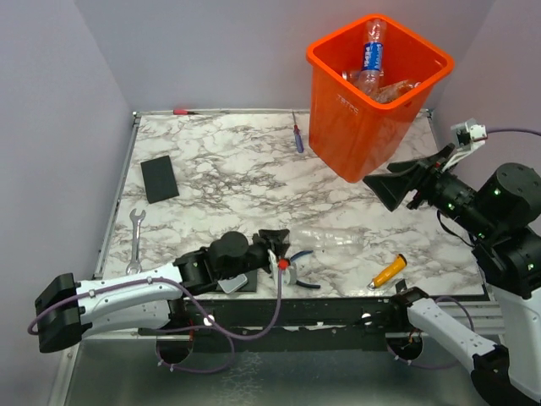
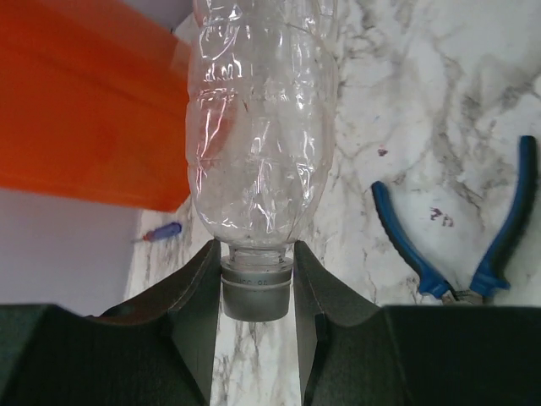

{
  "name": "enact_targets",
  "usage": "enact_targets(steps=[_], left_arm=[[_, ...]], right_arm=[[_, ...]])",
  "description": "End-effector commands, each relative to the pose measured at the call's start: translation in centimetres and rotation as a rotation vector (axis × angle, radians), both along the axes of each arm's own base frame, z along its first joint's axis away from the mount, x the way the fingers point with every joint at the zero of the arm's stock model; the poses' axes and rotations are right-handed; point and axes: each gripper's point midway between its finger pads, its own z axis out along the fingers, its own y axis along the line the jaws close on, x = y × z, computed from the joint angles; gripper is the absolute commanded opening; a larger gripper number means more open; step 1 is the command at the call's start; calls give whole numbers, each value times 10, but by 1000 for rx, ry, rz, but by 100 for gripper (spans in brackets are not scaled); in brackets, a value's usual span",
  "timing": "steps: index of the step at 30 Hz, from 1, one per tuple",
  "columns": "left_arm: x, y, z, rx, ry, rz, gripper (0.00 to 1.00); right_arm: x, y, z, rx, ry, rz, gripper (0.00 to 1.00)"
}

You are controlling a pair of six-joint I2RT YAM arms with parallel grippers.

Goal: Put the plastic bottles in the bin
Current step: Place the plastic bottle in the trash bin.

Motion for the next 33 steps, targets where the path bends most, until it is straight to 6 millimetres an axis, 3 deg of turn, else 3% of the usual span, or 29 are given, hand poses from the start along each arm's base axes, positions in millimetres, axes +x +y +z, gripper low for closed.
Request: enact_targets(steps=[1,5,9,14,22,29,33], left_arm=[[-22,4,8,163,-371,-101,0],[-35,8,21,228,-582,-132,0],[-45,12,43,206,-674,-144,0],[-42,18,59,239,-734,-127,0],[-47,5,67,270,-761,-191,0],[-53,-7,79,250,-767,-236,0],[-55,-9,78,242,-759,-252,0]], right_arm=[[-16,11,-56,-139,245,124,86],[-33,40,-101,-132,397,357,86],[-43,48,-131,-119,462,444,86],[-57,60,-165,-101,556,542,87],[-64,86,-192,-219,599,614,89],[-56,106,-211,-354,580,626,89],[-40,111,-217,-408,527,565,86]])
